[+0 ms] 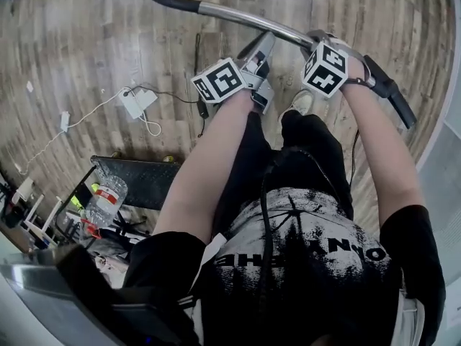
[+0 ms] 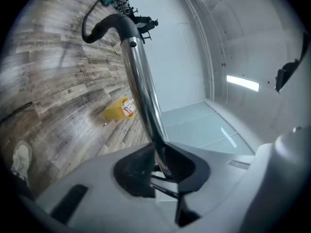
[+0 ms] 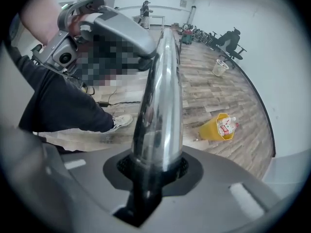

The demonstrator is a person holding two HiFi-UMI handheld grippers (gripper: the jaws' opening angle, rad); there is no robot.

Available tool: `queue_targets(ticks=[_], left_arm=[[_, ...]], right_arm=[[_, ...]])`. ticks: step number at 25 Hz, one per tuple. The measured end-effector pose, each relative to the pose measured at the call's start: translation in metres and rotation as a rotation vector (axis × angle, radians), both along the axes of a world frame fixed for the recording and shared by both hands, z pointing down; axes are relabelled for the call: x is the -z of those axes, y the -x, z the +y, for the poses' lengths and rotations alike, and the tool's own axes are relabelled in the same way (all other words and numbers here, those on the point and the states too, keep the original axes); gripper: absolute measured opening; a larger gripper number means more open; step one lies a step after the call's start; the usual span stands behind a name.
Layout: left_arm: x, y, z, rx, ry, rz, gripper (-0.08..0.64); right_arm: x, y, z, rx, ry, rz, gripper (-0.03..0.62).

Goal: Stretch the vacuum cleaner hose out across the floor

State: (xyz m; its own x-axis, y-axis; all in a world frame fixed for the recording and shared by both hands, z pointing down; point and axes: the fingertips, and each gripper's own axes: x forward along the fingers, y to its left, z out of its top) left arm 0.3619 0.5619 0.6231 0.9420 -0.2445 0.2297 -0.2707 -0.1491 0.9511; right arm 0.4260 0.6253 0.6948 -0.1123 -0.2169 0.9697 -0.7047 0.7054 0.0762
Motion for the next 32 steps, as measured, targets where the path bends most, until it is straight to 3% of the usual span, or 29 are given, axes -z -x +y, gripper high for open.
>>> queue_targets(ticks=[1,4,13,16,19,25,29,32], left_arm=[[-0.001,-0.001,0.004,-0.046,-0.030,-0.014,0.004],[-0.006,-0.001,0.016,-0.167,-0.142,-0.043,0.000],[-0.068,-0.009,0.010,-0.360,-0.427,-0.134,0.000],[-0.107,-0.018,-0.012,-0.402,-0.542,-0.155,0.000],[-0.148,-0.023,-0.032,-0.407,-0.603,-0.153,0.000],[-0.211,-0.039,-0.038,-0.515,-0.757,-0.178,0.000],[-0.239,-0.053,-0.026,-0.581,-0.856,-0.216,0.000],[-0.243,-0.062,-0.014,-0.588,-0.878,-0.233,0.000]], right_arm=[[-0.004,-0.002,-0.001,0.004,-0.002,-0.001,0.092],[-0.026,-0.013,0.003,0.011,0.009,0.011,0.092],[-0.148,-0.048,0.023,0.013,0.010,0.034,0.091],[-0.214,-0.056,0.021,0.044,0.000,0.043,0.089],[-0.288,-0.060,0.031,0.055,0.019,0.049,0.087],[-0.422,-0.081,0.050,-0.013,0.028,0.040,0.076],[-0.477,-0.104,0.047,-0.027,0.001,0.046,0.075],[-0.498,-0.113,0.044,-0.029,-0.020,0.032,0.075]])
